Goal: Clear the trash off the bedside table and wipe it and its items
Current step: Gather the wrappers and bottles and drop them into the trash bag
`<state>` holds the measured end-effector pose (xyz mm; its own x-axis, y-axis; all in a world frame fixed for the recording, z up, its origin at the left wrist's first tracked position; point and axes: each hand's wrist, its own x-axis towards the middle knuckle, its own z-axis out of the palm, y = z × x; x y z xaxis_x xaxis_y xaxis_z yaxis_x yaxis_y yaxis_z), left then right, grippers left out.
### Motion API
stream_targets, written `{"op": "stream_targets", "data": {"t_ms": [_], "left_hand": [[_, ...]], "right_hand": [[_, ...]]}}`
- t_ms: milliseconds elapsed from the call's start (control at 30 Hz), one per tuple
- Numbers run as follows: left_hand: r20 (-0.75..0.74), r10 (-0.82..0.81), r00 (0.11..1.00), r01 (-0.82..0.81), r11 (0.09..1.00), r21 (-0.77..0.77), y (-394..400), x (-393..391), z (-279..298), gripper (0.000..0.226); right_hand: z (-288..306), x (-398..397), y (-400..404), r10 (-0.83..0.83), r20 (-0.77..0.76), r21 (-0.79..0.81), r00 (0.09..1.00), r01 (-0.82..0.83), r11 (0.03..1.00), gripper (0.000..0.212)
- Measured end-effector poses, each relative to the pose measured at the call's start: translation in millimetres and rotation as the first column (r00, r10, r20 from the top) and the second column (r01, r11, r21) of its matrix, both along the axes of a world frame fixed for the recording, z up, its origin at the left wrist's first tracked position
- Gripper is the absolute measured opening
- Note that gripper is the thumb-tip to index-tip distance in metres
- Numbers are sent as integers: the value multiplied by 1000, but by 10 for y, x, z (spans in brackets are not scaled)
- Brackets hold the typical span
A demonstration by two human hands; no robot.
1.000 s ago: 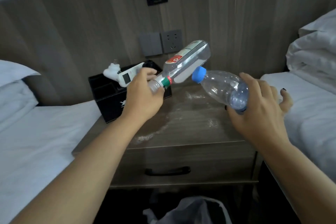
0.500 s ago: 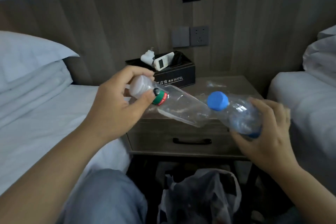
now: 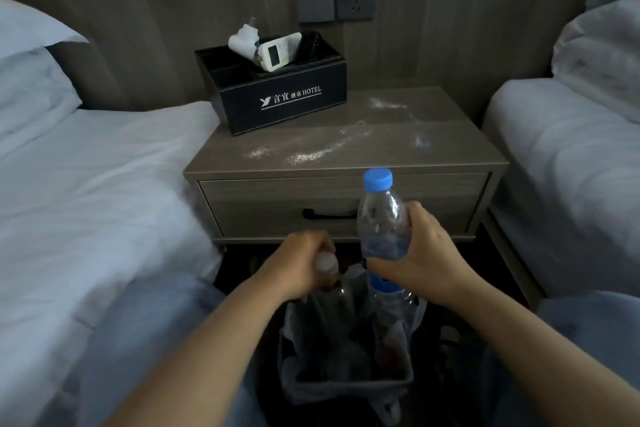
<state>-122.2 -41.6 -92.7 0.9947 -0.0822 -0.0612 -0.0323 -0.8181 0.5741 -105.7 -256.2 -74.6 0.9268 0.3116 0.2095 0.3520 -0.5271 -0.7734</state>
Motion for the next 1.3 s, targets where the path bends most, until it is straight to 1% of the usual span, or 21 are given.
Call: {"op": "stream_targets", "data": {"t_ms": [67, 133, 200, 233, 300, 333, 433, 500, 567, 633, 700, 767, 833, 900, 967, 1000, 1033, 1067, 1133, 1200, 1300], "left_hand": [[-116, -41, 992, 49, 996, 72, -102, 84, -255, 28], [-162, -75, 984, 85, 995, 60, -157, 155, -538, 27], [-233, -64, 970, 82, 994, 69, -199, 163, -826, 16], [-265, -43, 963, 73, 992, 104, -221, 156, -977, 20], [-287, 30, 957, 27, 981, 194, -252, 118, -1259, 41], [-280, 63, 958, -1, 976, 217, -267, 88, -1383, 44], [-280, 112, 953, -21, 950, 311, -341, -8, -1648, 33], [-330, 105, 938, 36, 919, 394, -423, -18, -1712, 28], [-426, 58, 903, 147, 889, 434, -490, 2, -1729, 32], [-462, 31, 886, 217, 854, 473, -481, 69, -1645, 34], [-475, 73, 877, 180, 867, 465, -402, 139, -1402, 39], [-526, 95, 845, 135, 914, 382, -287, 235, -1024, 44], [-432, 91, 897, 7, 975, 220, -166, 323, -611, 38], [-247, 140, 959, -174, 978, -119, -120, 251, -226, 45], [-149, 107, 983, -166, 868, -468, -135, 96, 71, 62], [-130, 72, 989, -136, 796, -590, -142, 22, 165, 67], [-106, 39, 994, -99, 756, -647, -150, -39, 240, 66], [-72, 14, 997, -58, 755, -653, -165, -92, 295, 61], [25, 27, 999, -10, 856, -518, -163, -167, 308, 43], [105, 85, 991, -43, 937, -348, -164, -206, 254, 28], [119, 134, 984, -105, 969, -223, -190, -190, 109, 25]], "right_hand": [[-73, 12, 54, -28, -14, 2, 1000, 28, 1000, 55], [-95, 31, 79, -54, -26, 41, 998, 55, 998, 56], [-91, 51, 55, -70, -45, 59, 997, 72, 996, 57], [-86, 61, 30, -83, -54, 50, 995, 85, 995, 57], [-84, 74, -24, -102, -57, 10, 993, 102, 995, 57], [-86, 77, -47, -100, -59, -11, 993, 100, 995, 58], [-105, 76, -80, -72, -93, -44, 993, 68, 997, 60], [-128, 84, -86, -40, -134, -71, 990, 31, 997, 62], [-149, 102, -87, -1, -177, -134, 984, -23, 991, 65], [-172, 129, -84, 35, -200, -215, 979, -78, 973, 67], [-191, 160, -86, 56, -207, -279, 977, -114, 954, 67], [-208, 188, -92, 63, -216, -305, 974, -128, 944, 67], [-221, 199, -88, 68, -223, -310, 972, -137, 941, 67], [-227, 198, -76, 80, -216, -316, 973, -147, 937, 67], [-234, 177, -59, 116, -207, -327, 971, -181, 927, 68], [-237, 159, -45, 143, -209, -337, 967, -209, 918, 69], [-245, 143, -27, 170, -215, -350, 962, -238, 906, 72], [-256, 127, -7, 191, -223, -359, 956, -263, 896, 76], [-304, 112, 48, 216, -244, -364, 946, -296, 883, 80], [-397, 114, 112, 226, -268, -355, 936, -314, 881, 80], [-575, 129, 188, 189, -288, -369, 939, -291, 883, 81]]}}
